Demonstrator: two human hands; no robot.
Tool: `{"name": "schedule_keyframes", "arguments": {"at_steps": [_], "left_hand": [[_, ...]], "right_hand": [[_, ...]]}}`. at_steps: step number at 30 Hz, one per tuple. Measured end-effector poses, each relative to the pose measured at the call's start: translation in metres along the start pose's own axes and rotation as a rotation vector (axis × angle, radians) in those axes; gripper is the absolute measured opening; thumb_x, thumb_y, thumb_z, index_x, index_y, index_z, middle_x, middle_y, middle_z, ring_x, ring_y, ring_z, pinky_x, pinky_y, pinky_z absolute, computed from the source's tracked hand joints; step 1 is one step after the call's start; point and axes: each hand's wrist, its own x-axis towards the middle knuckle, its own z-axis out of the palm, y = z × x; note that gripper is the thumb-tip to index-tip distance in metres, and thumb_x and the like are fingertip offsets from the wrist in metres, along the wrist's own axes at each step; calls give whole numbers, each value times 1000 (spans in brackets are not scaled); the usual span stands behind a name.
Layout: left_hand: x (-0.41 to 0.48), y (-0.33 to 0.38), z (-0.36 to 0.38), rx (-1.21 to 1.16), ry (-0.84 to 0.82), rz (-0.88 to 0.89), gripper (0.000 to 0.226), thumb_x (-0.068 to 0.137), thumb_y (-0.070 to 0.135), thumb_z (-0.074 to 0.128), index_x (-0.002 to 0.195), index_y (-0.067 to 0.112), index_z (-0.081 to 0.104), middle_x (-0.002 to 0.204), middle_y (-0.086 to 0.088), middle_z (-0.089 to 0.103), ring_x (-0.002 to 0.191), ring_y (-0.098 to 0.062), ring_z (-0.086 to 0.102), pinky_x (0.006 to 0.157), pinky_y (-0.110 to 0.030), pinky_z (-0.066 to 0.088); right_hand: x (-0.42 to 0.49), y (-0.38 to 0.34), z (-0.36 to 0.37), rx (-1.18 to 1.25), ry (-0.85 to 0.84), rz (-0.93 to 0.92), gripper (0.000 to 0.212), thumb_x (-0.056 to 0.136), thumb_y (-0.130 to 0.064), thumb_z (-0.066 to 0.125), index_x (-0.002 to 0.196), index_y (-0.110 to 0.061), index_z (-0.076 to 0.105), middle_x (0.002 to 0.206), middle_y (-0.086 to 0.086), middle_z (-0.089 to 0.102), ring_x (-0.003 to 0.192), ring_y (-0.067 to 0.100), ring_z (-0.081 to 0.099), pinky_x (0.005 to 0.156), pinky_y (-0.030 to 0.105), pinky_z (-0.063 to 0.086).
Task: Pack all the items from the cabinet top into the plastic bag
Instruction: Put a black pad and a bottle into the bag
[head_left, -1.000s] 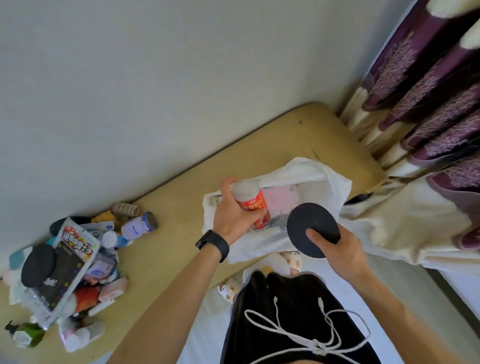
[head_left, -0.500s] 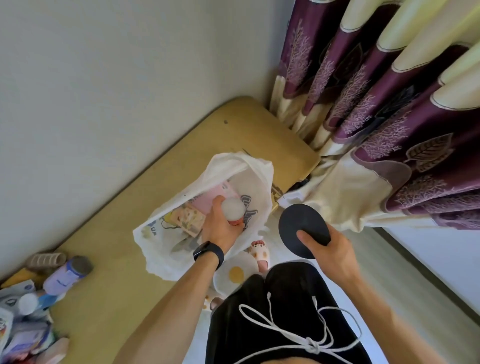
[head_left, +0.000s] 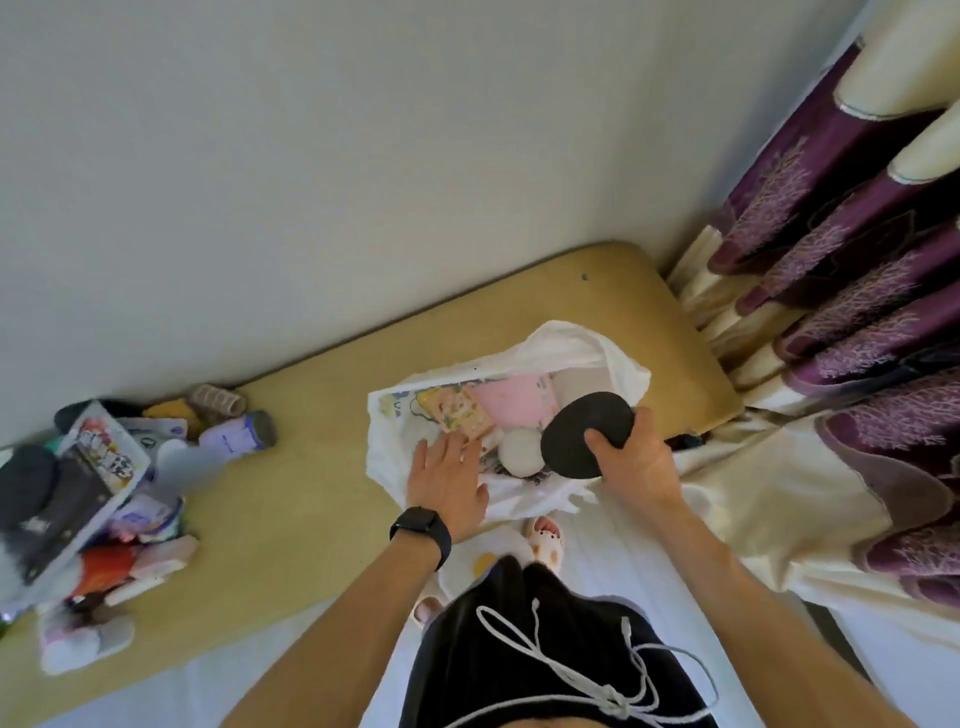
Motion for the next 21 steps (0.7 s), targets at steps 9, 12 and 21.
{"name": "schedule_keyframes", "arguments": {"at_steps": [9, 12, 21], "left_hand": [[-46, -57, 3, -24, -47, -208, 67, 98, 57, 26, 157, 27, 11, 165, -2, -3, 151, -29, -9, 119, -54, -6], [-54, -65, 6, -101, -37, -234, 71, 98, 57, 27, 157, 28, -2, 165, 1, -8, 151, -24, -7, 121, -51, -2], [-82, -87, 22, -409, 67, -307, 73, 97, 47, 38, 156, 29, 0, 165, 4, -4, 151, -22, 1, 122, -43, 6]], "right_hand": [[78, -21, 62, 501, -353, 371, 52, 92, 5, 54, 141, 4, 37, 123, 23, 56, 97, 31, 61, 65, 32, 55], [68, -21, 66, 158, -291, 192, 75, 86, -9, 64, 149, -12, 24, 139, 18, 46, 118, 36, 51, 93, 46, 48], [-35, -32, 67, -221, -16, -555, 31, 93, -16, 61, 123, -22, 63, 125, -3, 62, 117, 19, 55, 95, 27, 39]]}}
